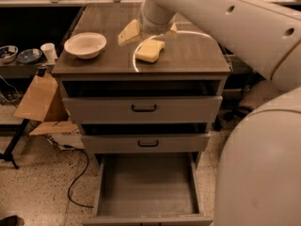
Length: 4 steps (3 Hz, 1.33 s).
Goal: Place sponge into bottom drawer
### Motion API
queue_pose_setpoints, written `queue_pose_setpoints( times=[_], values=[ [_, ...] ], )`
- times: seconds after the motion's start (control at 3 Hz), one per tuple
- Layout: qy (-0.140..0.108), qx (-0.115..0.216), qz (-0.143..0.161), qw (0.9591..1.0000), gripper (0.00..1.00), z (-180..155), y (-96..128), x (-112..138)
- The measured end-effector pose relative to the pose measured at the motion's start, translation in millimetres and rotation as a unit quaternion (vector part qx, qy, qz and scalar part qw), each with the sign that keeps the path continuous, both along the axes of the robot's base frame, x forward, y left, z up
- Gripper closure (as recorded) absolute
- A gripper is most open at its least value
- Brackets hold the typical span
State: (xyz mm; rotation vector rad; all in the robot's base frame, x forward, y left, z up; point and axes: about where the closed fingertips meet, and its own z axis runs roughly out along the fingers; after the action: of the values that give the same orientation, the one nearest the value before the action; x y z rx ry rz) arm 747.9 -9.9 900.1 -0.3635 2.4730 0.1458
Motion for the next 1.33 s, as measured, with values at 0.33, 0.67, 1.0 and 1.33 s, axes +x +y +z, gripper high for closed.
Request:
queue_pose_setpoints(
  times=[0.33,0.67,1.0,1.33],
  values=[
    [0.012,-0.005,-0.022,0.9997,0.00,-25,38,-1],
    [0.013,-0.020,-0.045,0.9987,0.00,-46,58,13],
    [-0.010,-0.028,-0.104,0.9941,0.00,-54,43,45],
    [-0.021,-0.028,-0.141,0.9894,0.00,-56,25,60]
  ],
)
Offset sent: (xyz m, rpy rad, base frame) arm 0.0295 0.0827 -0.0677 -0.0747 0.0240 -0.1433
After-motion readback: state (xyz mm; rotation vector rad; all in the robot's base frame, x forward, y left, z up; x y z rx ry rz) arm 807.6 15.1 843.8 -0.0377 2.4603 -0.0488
